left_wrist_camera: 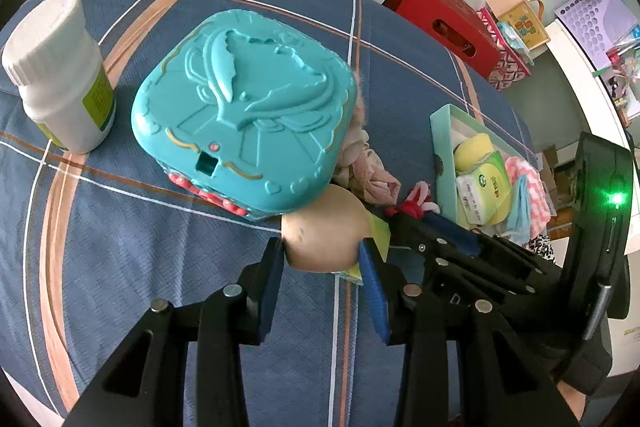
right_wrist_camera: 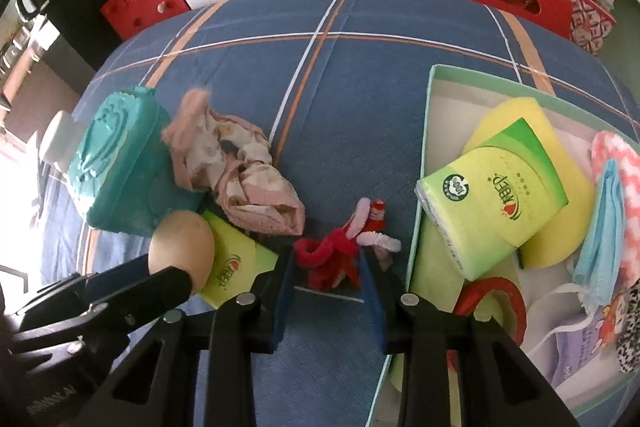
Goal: Organize soft objects
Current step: 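Grasp the red plush toy with the right tool while the left tool holds the cake, then carry the cake and red toy into the tray and open both tools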
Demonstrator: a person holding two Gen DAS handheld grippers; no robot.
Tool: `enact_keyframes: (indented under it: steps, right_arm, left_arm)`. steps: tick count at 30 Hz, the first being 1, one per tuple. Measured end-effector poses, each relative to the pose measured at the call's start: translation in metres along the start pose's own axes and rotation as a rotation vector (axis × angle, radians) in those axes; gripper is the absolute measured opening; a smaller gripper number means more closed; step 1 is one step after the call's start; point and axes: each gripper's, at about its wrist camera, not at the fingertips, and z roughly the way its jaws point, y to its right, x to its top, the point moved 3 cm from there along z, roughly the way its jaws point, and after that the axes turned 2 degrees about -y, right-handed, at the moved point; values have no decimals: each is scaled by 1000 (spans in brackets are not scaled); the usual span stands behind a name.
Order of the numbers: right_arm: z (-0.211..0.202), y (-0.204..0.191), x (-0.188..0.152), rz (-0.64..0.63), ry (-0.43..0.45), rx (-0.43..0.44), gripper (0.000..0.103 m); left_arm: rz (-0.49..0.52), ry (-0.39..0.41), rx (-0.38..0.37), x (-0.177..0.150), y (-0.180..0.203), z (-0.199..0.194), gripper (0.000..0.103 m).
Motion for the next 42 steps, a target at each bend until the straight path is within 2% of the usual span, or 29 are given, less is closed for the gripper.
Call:
enact_keyframes:
  steps: [7,8,26,42]
  right_arm:
    - [-5,1,-2,0,11,31,12]
    - [-6,1,-2,2,12,38,1]
    - [-44,9,3,35,127,44,1]
    - [-92,10,4,38,263,47,1]
  left_arm:
    - [0,-3,-3,1,-1,0,40]
    - [-1,-3,-4,1,-1,0,40]
    - [-2,1,-12,2,-1,-3,40]
    - [49,59,-41,4,18,-23,40]
